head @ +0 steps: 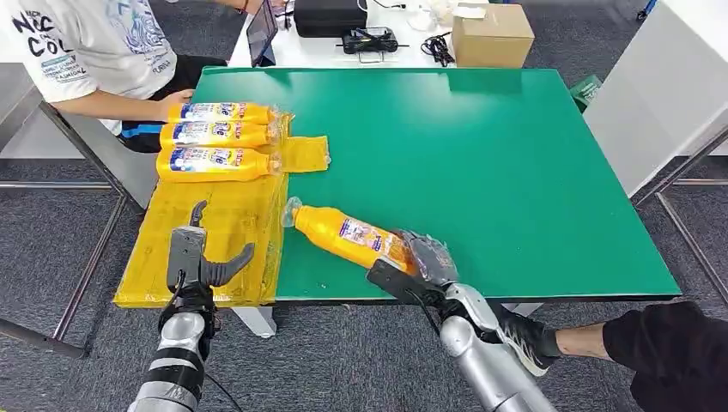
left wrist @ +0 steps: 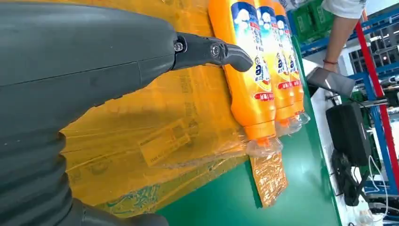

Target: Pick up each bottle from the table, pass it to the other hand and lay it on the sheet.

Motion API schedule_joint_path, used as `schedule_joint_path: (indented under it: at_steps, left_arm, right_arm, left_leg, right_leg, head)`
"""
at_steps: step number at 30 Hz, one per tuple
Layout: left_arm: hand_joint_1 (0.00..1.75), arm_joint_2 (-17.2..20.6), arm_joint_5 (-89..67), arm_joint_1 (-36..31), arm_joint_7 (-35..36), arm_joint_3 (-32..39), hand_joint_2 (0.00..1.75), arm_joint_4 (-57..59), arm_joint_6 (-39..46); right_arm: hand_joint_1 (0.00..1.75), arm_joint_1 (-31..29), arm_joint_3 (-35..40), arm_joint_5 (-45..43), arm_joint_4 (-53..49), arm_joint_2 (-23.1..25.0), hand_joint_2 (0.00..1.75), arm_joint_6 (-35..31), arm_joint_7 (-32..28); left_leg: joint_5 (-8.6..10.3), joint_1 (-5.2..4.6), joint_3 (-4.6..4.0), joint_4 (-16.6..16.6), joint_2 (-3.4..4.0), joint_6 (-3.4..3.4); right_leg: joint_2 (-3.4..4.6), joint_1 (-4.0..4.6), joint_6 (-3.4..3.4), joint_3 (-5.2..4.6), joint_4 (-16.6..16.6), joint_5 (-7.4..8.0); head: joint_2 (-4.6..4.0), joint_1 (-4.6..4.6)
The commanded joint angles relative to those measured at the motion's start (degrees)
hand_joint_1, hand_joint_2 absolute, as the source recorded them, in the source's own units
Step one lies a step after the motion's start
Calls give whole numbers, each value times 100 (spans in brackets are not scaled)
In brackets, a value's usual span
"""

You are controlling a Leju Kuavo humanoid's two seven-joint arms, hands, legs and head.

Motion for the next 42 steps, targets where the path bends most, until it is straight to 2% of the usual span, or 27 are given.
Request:
schedule_joint_path:
  at_steps: [1, 4, 6, 10, 13, 17, 22, 29, 31, 33, 36, 39, 42]
  left_arm:
    - [0, -51, 189, -39, 105, 103, 175, 3, -165]
    - [0, -181, 935, 194, 327, 273, 175, -275, -875]
    - [0, -212, 1568, 239, 386, 197, 175, -237, -1443]
    - [0, -33, 3103, 253, 535, -235, 175, 13, -2758]
    - [0, 243, 3987, 412, 565, -715, 175, -16, -3519]
    - [0, 595, 4922, 658, 732, -1400, 175, -217, -4247]
    - [0, 827, 5358, 766, 741, -2020, 175, -439, -4391]
    - [0, 928, 5599, 819, 712, -2271, 175, -591, -4483]
    - [0, 944, 5608, 849, 713, -2290, 175, -646, -4480]
    - [0, 944, 5608, 849, 713, -2290, 175, -646, -4480]
    - [0, 973, 5618, 863, 727, -2358, 175, -690, -4506]
    - [0, 1003, 5651, 835, 730, -2457, 175, -584, -4553]
    - [0, 989, 5643, 733, 668, -2484, 175, -323, -4576]
  right_arm:
    - [175, 143, -591, 62, -412, 272, 175, -407, -191]
    - [175, 719, -1293, 46, -1804, 737, 175, -1183, -506]
    - [175, 1084, -1647, -276, -2698, 997, 175, -1803, -1146]
    - [175, 1456, -2063, -982, -3184, 1155, 175, -2242, -1894]
    - [175, 1592, -2267, -1256, -2999, 1202, 175, -2240, -2159]
    - [175, 1598, -2364, -1464, -2604, 1263, 175, -1946, -2512]
    - [175, 1590, -2119, -1370, -2317, 1305, 175, -1760, -2708]
    - [175, 1603, -1421, -1264, -1548, 1336, 175, -1230, -2765]
    - [175, 1592, -1348, -1252, -1375, 1355, 175, -1224, -2793]
    - [175, 1592, -1348, -1252, -1375, 1355, 175, -1224, -2793]
    - [175, 1562, -1241, -1260, -1217, 1341, 175, -986, -2739]
    - [175, 1395, -717, -1050, -537, 1406, 175, -662, -2720]
    - [175, 1208, -125, -749, 194, 1491, 175, -649, -2644]
  left_leg:
    - [-8, 3, 18, -2, 3, -6]
    - [-10, 1, 12, 1, 3, -7]
    - [-17, -1, 16, 4, 4, -9]
    - [-12, -1, 13, -2, -22, -6]
    - [-17, 3, 30, -6, -16, -7]
    - [-17, 1, 12, -8, 0, 0]
    - [-18, 2, 12, -7, 3, -1]
    - [-27, 8, 38, -13, 18, -4]
    - [-22, 7, 22, -11, 16, -1]
    - [-33, 11, 53, -15, 23, -7]
    - [-22, 7, 23, -10, 11, -2]
    - [-30, 9, 41, -12, 21, -5]
    - [-23, 8, 30, -13, 25, -5]
  right_leg:
    - [1, 4, -10, 18, -2, -7]
    - [1, 2, -10, 10, 4, -11]
    - [3, 0, -13, 11, 11, -19]
    - [-19, 1, -10, 15, 3, -21]
    - [-14, 4, -11, 33, -7, -21]
    - [3, 1, -8, 11, -9, -8]
    - [4, 3, -10, 9, -8, -9]
    - [18, 9, -14, 33, -14, -13]
    - [17, 8, -11, 19, -12, -8]
    - [23, 12, -19, 47, -15, -18]
    - [12, 7, -12, 21, -12, -10]
    - [22, 10, -17, 36, -14, -14]
    - [25, 8, -14, 23, -12, -8]
  head:
    - [0, 2]
    - [0, 2]
    - [0, 0]
    - [0, 0]
    - [0, -2]
    - [0, 0]
    - [0, 0]
    - [0, 2]
    - [0, 2]
    - [0, 0]
    - [0, 0]
    - [0, 2]
    - [0, 2]
